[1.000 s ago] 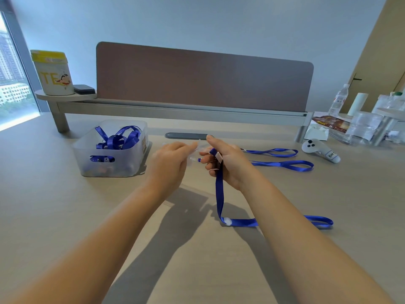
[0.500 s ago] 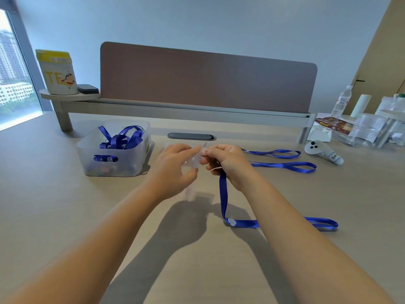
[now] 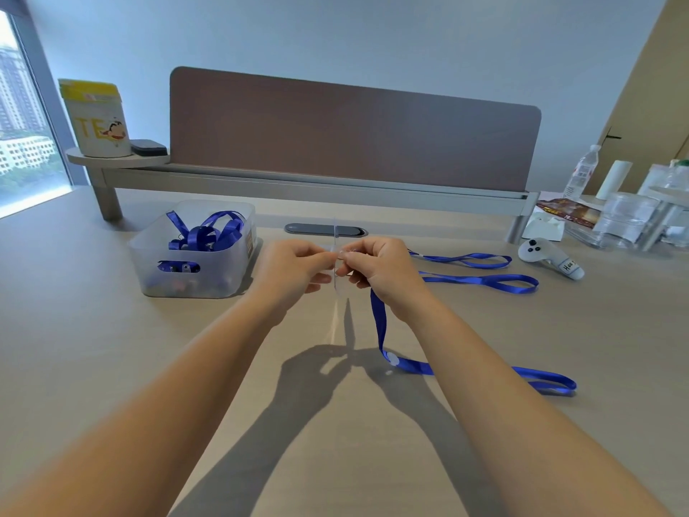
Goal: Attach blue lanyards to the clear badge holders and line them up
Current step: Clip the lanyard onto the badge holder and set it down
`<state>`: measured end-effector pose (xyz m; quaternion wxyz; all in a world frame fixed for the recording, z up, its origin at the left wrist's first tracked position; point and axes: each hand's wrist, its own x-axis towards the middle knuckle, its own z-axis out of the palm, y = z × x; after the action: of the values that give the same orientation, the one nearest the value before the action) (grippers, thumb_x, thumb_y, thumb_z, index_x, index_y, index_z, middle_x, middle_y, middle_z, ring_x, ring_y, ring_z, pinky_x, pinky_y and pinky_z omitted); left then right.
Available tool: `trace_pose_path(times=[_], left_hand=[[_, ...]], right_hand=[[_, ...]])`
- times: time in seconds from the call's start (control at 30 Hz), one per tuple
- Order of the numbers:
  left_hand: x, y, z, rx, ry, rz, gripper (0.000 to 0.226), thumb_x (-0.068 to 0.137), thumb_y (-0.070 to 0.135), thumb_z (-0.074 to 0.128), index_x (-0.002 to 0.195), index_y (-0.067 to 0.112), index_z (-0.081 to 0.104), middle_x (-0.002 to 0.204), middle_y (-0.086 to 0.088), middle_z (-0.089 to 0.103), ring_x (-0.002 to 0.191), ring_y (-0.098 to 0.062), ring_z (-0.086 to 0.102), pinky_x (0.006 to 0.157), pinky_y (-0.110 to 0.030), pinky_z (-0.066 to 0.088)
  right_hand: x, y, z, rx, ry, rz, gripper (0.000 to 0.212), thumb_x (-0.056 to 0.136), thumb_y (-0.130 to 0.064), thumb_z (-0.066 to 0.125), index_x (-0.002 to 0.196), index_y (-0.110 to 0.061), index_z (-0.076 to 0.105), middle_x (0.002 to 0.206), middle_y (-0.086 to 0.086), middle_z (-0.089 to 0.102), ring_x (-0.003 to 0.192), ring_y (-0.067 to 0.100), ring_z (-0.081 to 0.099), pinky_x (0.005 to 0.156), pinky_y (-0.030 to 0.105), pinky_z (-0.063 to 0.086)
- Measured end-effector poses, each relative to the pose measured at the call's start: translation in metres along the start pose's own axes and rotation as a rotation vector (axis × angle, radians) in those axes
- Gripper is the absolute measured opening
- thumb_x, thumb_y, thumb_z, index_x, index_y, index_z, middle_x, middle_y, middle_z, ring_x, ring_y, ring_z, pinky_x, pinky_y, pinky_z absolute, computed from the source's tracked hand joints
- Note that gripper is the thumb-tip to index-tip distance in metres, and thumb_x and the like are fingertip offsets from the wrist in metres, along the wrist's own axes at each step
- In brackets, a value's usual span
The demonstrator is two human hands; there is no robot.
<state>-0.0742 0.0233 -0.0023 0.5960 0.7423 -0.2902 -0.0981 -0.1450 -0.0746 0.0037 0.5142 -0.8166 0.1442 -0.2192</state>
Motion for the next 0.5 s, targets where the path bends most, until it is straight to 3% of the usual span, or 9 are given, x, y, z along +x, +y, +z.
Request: trace_pose_path(times=[0.17,0.33,0.43,0.5], left_hand=[[-0.002,0.007,-0.001,-0.131,-0.046,-0.084,0.022,0.089,0.018,0.052,0.068,0.021,0.06,0.073,0.0,0.062,0.066,-0.016,0.06,0.065,-0.025,0.052],[-0.001,0.014,-0.006,-0.008,-0.091,-0.009,0.016,0.09,0.015,0.05,0.088,0.008,0.064,0.073,-0.002,0.062,0.067,-0.014,0.06,0.064,-0.02,0.051],[-0.001,0.016,-0.008,0.071,-0.1,0.074,0.019,0.09,0.012,0.048,0.09,0.004,0.065,0.067,0.0,0.059,0.067,-0.013,0.058,0.06,-0.013,0.049],[-0.002,0.016,-0.01,0.099,-0.097,0.113,0.02,0.091,0.012,0.047,0.092,0.002,0.065,0.068,0.0,0.058,0.067,-0.012,0.056,0.061,-0.012,0.048]], right_hand=[[-0.001,-0.003,0.002,-0.097,0.029,-0.08,0.021,0.092,-0.01,0.049,0.098,0.004,0.063,0.062,-0.003,0.056,0.059,0.01,0.049,0.061,0.023,0.042],[-0.003,-0.001,0.004,-0.056,0.055,-0.084,0.02,0.091,-0.009,0.05,0.075,-0.01,0.062,0.06,-0.002,0.057,0.059,0.012,0.049,0.063,0.028,0.042],[-0.002,0.0,0.005,-0.013,0.075,-0.09,0.019,0.091,-0.009,0.051,0.088,0.003,0.065,0.06,-0.001,0.055,0.058,0.009,0.048,0.057,0.017,0.042],[-0.002,0.0,0.007,0.026,0.081,-0.096,0.018,0.09,-0.01,0.051,0.087,0.002,0.064,0.059,-0.001,0.054,0.057,0.006,0.047,0.05,0.007,0.041]])
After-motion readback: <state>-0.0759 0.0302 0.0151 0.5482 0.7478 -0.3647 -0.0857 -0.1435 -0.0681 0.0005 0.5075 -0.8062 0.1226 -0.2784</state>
